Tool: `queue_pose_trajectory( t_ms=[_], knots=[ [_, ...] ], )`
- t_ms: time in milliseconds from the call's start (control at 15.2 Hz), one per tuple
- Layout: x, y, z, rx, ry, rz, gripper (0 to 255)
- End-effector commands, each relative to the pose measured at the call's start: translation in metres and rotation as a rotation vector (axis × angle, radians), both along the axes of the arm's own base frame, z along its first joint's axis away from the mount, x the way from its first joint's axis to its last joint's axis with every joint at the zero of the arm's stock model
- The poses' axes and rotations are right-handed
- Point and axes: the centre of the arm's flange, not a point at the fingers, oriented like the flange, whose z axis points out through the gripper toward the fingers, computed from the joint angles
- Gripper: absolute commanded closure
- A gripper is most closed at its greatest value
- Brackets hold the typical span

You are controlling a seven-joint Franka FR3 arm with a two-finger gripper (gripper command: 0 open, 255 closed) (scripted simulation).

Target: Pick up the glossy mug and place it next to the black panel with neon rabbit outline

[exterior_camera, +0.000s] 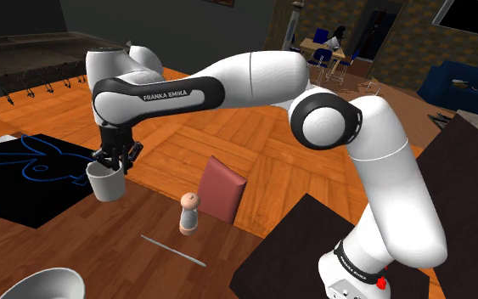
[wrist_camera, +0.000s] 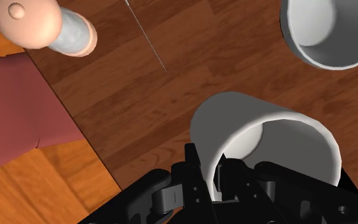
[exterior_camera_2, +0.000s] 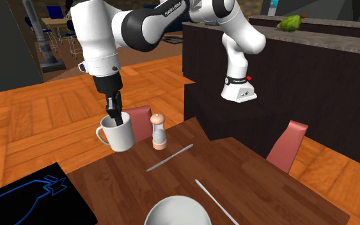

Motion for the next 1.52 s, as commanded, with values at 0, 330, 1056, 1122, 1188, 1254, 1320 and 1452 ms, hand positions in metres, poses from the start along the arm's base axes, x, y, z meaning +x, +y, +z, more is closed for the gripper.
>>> queue_pose_trajectory(
  t_ms=[0,330,1056,1122,1188,1254,1320,1452],
  knots=[
    [0.0,-0.001,-0.01,0.0,-0.001,0.0,255],
    [0.0,-0.001,-0.036,0.0,-0.001,0.0,255],
    [0.0,-0.001,-0.094,0.0,-0.001,0.0,255],
    [0.0,-0.001,-0.1,0.0,-0.001,0.0,255],
    [0.0,-0.001,-0.105,0.0,-0.001,0.0,255],
    [0.0,-0.001,-0.11,0.0,-0.001,0.0,255],
    [0.0,-0.001,-0.115,0.0,-0.001,0.0,255],
    [0.0,-0.001,-0.126,0.0,-0.001,0.0,255]
  ],
)
